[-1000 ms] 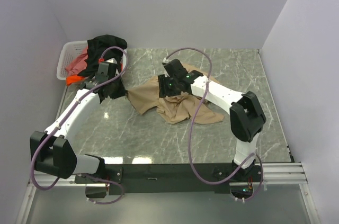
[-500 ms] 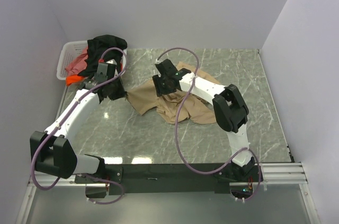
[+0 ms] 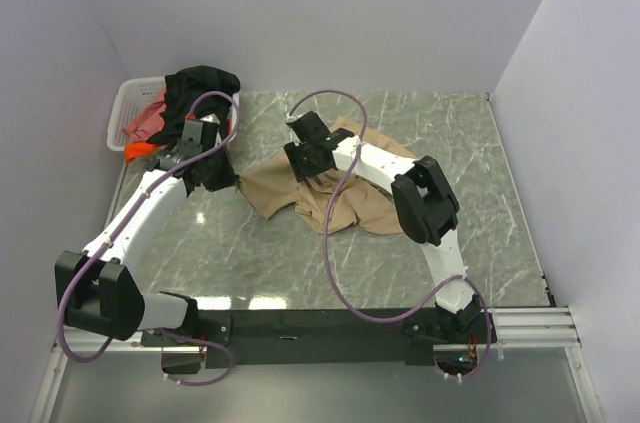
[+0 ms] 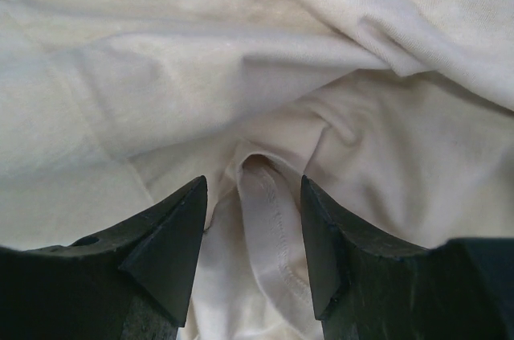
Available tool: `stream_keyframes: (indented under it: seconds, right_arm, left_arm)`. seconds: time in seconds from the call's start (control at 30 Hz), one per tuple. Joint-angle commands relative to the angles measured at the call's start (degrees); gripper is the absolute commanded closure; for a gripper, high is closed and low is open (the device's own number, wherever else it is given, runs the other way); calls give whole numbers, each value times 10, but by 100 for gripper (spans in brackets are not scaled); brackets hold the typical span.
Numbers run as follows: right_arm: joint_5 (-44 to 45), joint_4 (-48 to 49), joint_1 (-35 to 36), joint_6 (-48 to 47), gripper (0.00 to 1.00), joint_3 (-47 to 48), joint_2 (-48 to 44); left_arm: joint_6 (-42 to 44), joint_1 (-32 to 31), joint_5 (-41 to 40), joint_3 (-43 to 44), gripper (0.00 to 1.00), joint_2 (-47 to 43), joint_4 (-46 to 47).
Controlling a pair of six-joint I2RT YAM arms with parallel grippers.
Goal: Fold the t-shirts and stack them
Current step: Flatten the tshirt out
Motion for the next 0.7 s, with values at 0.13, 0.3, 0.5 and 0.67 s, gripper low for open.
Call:
stream_keyframes:
  seconds: [0.13, 0.3, 0.5, 0.67]
  right_arm:
    - [-36, 27, -18, -18, 43, 12, 13]
    - [-57, 29, -18, -31, 46, 17, 27]
    - [-71, 35, -19, -48, 47, 12, 31]
    - [-84, 32, -20, -56, 57, 17, 39]
  left_arm:
    - [10, 3, 5, 7, 100, -25, -14]
    - [10, 3, 7, 8, 100, -29, -22]
    - [8, 3, 4, 4, 100, -37, -25]
    - [7, 3, 1, 3, 100, -42, -30]
